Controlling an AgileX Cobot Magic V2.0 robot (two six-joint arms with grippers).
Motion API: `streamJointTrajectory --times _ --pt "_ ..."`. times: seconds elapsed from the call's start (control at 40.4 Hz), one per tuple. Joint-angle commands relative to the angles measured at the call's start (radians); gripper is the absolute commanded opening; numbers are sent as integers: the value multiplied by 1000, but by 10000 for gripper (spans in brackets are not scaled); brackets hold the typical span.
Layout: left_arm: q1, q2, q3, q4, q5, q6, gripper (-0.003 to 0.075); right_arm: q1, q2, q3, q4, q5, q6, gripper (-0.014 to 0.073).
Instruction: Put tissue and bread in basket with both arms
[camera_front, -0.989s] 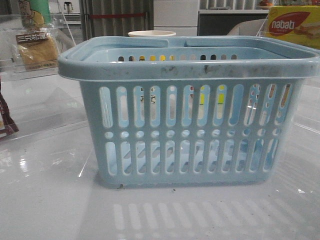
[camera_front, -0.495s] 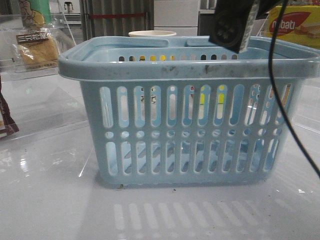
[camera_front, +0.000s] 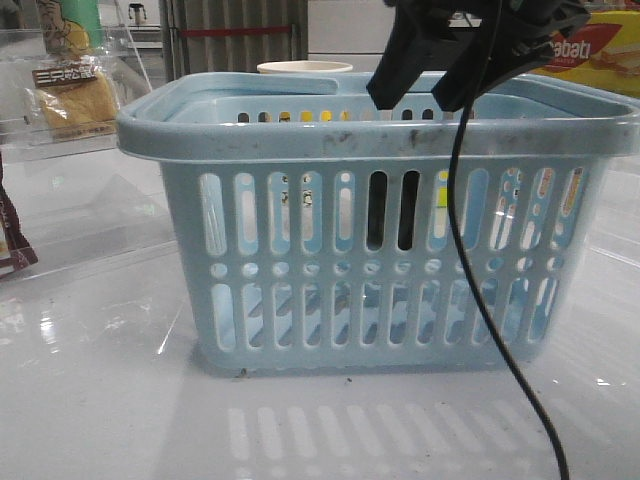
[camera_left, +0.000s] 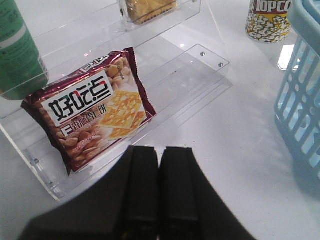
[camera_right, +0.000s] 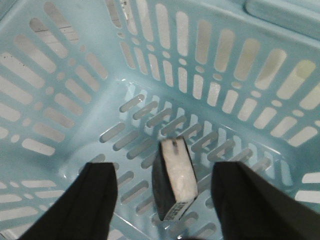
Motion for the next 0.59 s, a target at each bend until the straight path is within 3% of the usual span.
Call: streamJointTrajectory --times 0.0,0.247,0.569 --pt "-6 2 -37 -5 -76 -2 92 0 -36 -26 21 -69 -15 538" --pt "-6 2 -37 -5 -76 -2 92 0 -111 -26 20 -48 -42 538" --pt "-6 2 -37 -5 -76 -2 92 0 -399 -9 20 74 -112 538"
